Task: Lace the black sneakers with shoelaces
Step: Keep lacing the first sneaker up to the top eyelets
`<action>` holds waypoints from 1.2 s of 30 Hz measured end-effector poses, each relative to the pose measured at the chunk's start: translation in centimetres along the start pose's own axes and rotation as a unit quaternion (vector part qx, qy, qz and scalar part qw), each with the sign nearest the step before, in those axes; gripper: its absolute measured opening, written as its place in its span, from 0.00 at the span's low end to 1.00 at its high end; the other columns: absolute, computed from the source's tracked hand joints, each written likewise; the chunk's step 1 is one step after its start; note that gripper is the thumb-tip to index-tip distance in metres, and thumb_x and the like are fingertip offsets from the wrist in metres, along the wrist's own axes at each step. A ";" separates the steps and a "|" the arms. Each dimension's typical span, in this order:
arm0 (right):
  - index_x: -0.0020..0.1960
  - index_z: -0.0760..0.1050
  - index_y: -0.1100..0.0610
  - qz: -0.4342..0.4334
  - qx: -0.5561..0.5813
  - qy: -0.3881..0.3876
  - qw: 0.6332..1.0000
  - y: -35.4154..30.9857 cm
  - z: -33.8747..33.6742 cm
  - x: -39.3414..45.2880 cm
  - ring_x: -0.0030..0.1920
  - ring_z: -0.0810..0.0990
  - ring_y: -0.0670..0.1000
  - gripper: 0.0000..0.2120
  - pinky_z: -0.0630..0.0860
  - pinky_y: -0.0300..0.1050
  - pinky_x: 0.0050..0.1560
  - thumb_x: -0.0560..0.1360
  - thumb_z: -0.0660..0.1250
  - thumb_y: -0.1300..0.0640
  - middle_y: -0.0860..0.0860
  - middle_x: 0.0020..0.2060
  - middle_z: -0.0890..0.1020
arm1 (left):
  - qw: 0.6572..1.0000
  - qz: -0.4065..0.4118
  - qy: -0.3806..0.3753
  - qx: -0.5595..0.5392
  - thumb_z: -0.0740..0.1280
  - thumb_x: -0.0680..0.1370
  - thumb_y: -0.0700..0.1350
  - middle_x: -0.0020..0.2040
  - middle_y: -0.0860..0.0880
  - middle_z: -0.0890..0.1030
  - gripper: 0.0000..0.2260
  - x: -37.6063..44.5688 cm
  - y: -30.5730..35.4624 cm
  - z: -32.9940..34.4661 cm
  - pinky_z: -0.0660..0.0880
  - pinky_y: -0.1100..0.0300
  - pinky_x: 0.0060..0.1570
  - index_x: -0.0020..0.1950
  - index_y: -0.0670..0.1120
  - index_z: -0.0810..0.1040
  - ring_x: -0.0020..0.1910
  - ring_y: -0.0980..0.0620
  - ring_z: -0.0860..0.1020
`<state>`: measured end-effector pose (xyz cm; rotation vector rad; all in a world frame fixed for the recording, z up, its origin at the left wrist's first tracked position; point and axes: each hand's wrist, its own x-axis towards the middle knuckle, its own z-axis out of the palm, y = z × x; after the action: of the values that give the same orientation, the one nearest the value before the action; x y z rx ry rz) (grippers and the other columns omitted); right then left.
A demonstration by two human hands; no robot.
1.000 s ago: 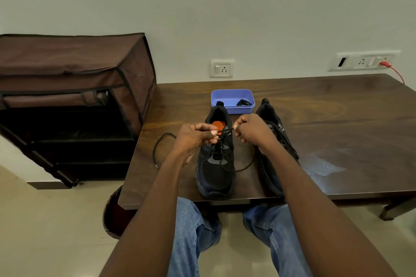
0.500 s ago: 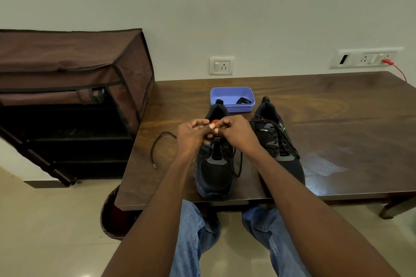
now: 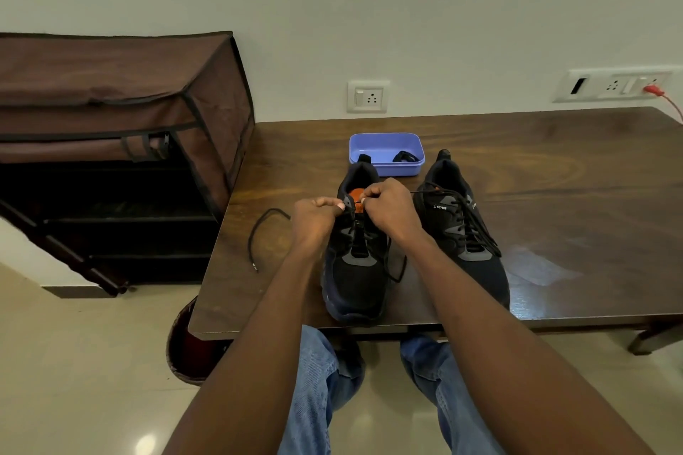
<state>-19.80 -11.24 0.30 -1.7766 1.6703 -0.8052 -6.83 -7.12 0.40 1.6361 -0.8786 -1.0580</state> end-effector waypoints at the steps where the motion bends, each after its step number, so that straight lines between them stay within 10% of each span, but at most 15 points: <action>1: 0.40 0.84 0.59 -0.003 -0.006 -0.001 1.000 -0.1 0.1 0.0 0.41 0.78 0.51 0.10 0.71 0.43 0.39 0.74 0.65 0.66 0.51 0.35 0.80 | 1.000 0.001 -0.004 -0.003 0.71 0.77 0.36 0.39 0.48 0.84 0.06 0.0 0.0 0.0 0.74 0.71 0.29 0.42 0.45 0.84 0.36 0.55 0.82; 9: 0.37 0.82 0.58 0.074 0.130 -0.076 0.986 -0.2 0.0 0.1 0.35 0.76 0.46 0.13 0.71 0.39 0.36 0.77 0.64 0.67 0.51 0.34 0.81 | 1.000 0.012 -0.016 0.007 0.72 0.75 0.36 0.39 0.47 0.85 0.07 0.2 -0.3 0.1 0.78 0.64 0.37 0.41 0.47 0.84 0.37 0.54 0.83; 24: 0.31 0.83 0.48 0.094 0.112 -0.074 0.986 0.2 0.6 0.7 0.58 0.77 0.60 0.17 0.75 0.58 0.60 0.77 0.66 0.57 0.50 0.34 0.84 | 0.998 0.044 -0.030 0.016 0.71 0.77 0.39 0.40 0.49 0.85 0.07 0.1 0.1 -0.1 0.76 0.68 0.36 0.41 0.48 0.84 0.39 0.56 0.83; 31: 0.33 0.77 0.53 0.078 0.066 -0.005 0.995 0.0 -0.5 0.5 0.39 0.78 0.50 0.16 0.71 0.42 0.37 0.79 0.66 0.55 0.55 0.40 0.80 | 0.992 0.059 0.062 0.097 0.66 0.81 0.43 0.38 0.51 0.82 0.05 0.4 0.3 -0.2 0.71 0.63 0.34 0.48 0.46 0.81 0.35 0.57 0.77; 36: 0.31 0.69 0.52 0.085 0.038 -0.038 0.995 0.3 -1.8 0.2 0.34 0.72 0.50 0.20 0.66 0.46 0.36 0.81 0.62 0.51 0.50 0.31 0.74 | 0.950 0.071 0.218 -0.213 0.57 0.85 0.45 0.46 0.50 0.84 0.07 0.4 1.6 -2.7 0.75 0.64 0.30 0.60 0.44 0.70 0.26 0.58 0.77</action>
<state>-21.35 -11.46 1.21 -1.5706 1.6907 -0.7062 -4.24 -7.05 2.30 1.3401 -0.4275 -0.6832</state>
